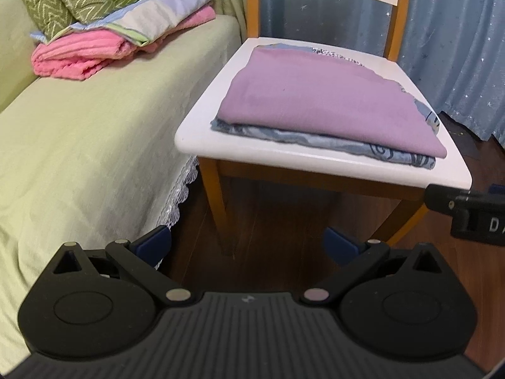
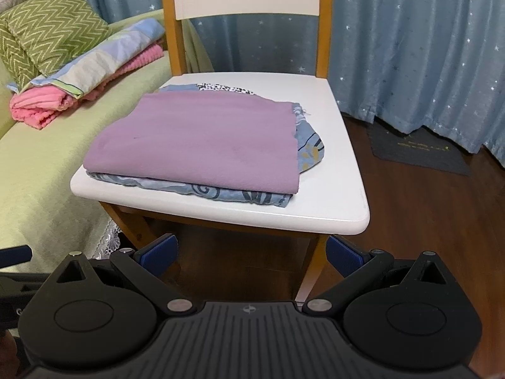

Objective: Fold clothes

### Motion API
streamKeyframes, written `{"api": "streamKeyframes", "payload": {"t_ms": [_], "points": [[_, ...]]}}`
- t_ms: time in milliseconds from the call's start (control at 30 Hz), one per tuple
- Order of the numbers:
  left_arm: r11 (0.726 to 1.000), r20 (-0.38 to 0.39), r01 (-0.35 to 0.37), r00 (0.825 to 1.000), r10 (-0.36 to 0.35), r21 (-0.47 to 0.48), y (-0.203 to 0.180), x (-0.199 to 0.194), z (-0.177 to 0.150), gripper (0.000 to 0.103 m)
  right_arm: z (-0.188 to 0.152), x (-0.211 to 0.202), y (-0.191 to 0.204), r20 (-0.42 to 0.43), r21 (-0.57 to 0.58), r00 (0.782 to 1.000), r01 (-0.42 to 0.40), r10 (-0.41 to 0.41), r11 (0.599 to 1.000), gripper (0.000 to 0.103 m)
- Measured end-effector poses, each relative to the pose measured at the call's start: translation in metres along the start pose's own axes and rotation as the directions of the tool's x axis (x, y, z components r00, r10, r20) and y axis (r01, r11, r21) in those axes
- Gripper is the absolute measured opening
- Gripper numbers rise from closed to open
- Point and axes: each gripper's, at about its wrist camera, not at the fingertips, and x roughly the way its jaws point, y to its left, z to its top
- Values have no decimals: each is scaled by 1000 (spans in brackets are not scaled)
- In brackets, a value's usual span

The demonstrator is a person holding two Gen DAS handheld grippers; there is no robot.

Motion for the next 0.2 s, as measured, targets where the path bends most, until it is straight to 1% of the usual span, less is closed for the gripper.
{"api": "streamKeyframes", "payload": {"t_ms": [200], "points": [[999,16,28,999,-28,-17,4,5,8,102,1,6,-1,-7,-1,1000,4,-4,1000,103]]}}
